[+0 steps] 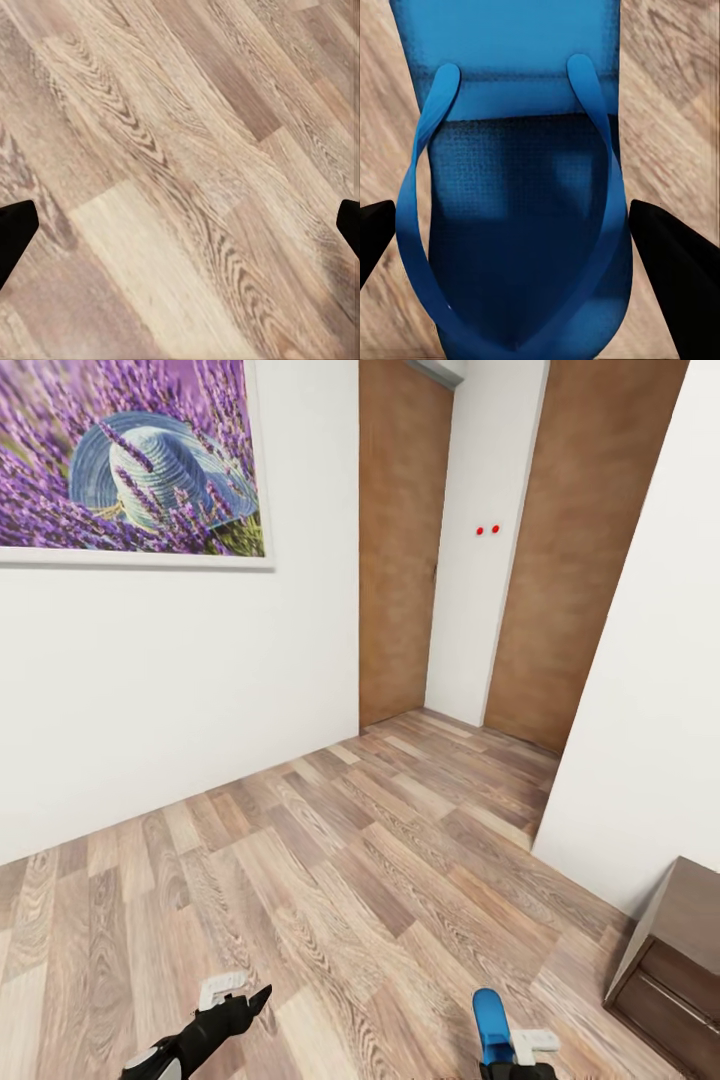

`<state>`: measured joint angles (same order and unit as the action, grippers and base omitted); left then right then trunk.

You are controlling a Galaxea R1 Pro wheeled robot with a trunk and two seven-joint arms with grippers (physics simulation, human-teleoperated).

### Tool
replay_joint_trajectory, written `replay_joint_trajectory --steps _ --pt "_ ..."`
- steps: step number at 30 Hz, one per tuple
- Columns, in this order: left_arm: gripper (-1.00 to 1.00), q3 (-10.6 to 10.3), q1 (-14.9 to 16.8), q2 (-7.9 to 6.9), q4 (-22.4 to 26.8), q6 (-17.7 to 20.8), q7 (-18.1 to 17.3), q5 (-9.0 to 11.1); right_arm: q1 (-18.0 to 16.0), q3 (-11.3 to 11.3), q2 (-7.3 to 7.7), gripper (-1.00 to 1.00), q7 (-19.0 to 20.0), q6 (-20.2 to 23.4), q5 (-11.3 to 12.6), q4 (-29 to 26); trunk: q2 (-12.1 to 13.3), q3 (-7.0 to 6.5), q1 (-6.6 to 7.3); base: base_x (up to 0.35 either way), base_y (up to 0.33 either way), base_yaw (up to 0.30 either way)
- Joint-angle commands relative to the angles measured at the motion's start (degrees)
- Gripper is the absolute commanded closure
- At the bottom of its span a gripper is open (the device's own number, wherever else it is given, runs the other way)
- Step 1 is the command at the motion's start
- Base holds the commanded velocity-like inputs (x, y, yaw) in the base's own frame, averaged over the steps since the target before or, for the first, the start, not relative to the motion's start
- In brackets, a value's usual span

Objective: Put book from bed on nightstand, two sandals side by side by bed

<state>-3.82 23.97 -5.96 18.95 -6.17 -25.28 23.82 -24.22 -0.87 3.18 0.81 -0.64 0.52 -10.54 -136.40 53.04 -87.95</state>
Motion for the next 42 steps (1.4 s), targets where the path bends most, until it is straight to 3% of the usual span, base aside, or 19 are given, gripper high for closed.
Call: replay_joint_trajectory --steps 1,19,29,42 --pt "-1.00 -0.40 0.03 -0.06 -0.06 -0.31 -0.04 0.38 -0.04 -0.10 -0.01 1.00 0.07 -0.07 0.08 0.25 -0.02 0.05 0.01 0.000 0.000 -0.274" --pt "-1.00 -0.41 0.02 0.46 -0.63 -0.33 -0.04 0.35 -0.04 -0.10 -0.01 1.00 0.02 -0.07 0.10 5.66 -0.02 0.05 0.01 0.000 0.000 -0.297" --pt "-1.00 -0.44 0.02 1.62 -1.47 -0.39 -0.04 0.35 -0.04 -0.19 0.07 1.00 -0.26 -0.03 0.10 5.96 -0.02 0.05 0.01 0.000 0.000 -0.300" --pt "-1.00 -0.40 0.03 1.76 -1.86 -0.47 -0.04 0.35 -0.04 -0.19 0.13 1.00 0.06 0.02 0.11 5.97 -0.02 0.05 0.01 0.000 0.000 -0.300"
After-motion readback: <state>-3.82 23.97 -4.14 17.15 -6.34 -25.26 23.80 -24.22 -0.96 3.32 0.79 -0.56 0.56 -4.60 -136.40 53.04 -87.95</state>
